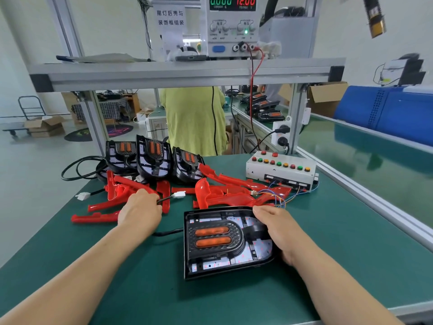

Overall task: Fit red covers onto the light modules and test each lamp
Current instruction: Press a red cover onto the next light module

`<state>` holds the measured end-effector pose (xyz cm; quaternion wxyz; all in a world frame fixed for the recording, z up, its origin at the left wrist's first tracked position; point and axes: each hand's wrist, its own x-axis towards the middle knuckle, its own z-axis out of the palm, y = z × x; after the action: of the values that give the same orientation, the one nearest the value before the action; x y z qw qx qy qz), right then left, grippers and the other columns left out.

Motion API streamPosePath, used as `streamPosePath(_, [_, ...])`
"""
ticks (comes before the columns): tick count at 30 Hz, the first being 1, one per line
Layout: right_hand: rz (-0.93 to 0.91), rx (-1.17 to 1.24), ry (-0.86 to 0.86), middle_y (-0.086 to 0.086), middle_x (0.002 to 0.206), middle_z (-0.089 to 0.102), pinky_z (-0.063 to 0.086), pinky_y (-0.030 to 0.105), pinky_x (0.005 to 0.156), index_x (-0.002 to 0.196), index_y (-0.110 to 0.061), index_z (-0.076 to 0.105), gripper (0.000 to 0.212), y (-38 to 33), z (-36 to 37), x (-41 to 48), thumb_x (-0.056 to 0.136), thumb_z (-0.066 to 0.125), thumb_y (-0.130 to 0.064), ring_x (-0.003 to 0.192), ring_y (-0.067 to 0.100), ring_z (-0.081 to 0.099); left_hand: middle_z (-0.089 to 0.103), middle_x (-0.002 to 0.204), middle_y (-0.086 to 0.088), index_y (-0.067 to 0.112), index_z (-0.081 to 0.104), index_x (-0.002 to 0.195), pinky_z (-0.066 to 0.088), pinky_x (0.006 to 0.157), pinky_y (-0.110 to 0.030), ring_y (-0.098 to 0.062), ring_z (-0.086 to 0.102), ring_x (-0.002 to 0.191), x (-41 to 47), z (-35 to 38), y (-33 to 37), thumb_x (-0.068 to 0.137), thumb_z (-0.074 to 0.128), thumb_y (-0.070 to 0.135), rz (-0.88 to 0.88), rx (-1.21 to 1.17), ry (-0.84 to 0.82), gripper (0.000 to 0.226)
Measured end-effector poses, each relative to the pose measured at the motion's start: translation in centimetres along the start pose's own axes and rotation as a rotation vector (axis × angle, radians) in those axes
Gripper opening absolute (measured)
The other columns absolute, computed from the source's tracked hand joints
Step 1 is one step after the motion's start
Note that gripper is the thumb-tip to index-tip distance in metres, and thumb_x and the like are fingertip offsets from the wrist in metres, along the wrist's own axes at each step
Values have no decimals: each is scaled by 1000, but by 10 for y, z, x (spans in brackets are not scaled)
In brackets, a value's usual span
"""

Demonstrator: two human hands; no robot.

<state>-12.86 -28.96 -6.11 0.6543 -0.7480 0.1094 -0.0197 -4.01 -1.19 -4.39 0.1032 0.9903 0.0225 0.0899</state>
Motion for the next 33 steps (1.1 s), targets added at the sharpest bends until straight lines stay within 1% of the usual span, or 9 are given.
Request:
streamPosePath(5, [-11,23,53,18,105,71,48,51,103,90,-7,70,27,2,2,-4,98,60,-30,93,22,64,55,126,-11,10,62,122,49,92,-42,-32,55,112,5,2,20,95,52,19,60,-90,-37,30])
streamPosePath(8, [-38,9,77,27,113,59,43,54,102,98,7,58,34,4,5,-5,98,58,-27,80,15,49,57,125,-6,15,65,118,45,93,-41,-27,52,113,5,2,29,97,50,27,88,28,24,28])
streamPosePath(11, [-40,6,89,19,104,70,50,44,96,86,-12,69,23,3,6,-5,98,59,-28,80,16,56,58,120,-1,19,65,121,44,92,-39,-21,51,112,1,1,41,98,52,37,174,-37,208,32])
streamPosePath(13, [-31,8,89,10,96,76,52,35,87,79,-25,72,23,1,6,-6,98,59,-29,81,17,60,64,104,3,20,66,117,52,82,-36,-17,60,97,3,-1,50,95,59,39,192,-243,127,29])
streamPosePath(16, [-12,36,87,9,95,76,53,43,92,77,-27,74,26,1,4,-7,98,59,-28,83,20,64,63,83,8,27,62,114,47,63,-26,-8,61,72,15,-3,60,89,70,41,228,-430,-186,29])
streamPosePath(21, [-3,61,80,11,91,76,52,49,93,79,-21,74,26,1,6,-7,99,59,-28,84,23,66,60,93,25,35,67,119,41,84,-19,11,54,86,33,1,58,94,66,36,484,-316,-445,25])
streamPosePath(26, [-14,80,63,20,101,71,52,49,93,83,-10,70,26,2,5,-7,99,58,-27,79,19,59,66,89,22,43,66,85,41,75,-20,2,61,85,36,8,56,93,63,44,447,-340,-417,8])
streamPosePath(29, [-24,73,63,20,100,71,52,48,93,82,-10,70,26,3,5,-7,99,58,-27,79,19,59,58,72,15,35,64,83,38,61,-24,-2,53,66,32,14,51,83,69,56,368,-394,-360,22])
streamPosePath(33, [-16,63,71,10,91,76,53,44,92,78,-22,74,27,3,4,-6,99,59,-29,86,24,67,44,69,11,33,60,87,32,51,-20,-5,39,55,27,11,44,82,76,40,377,-431,-321,18])
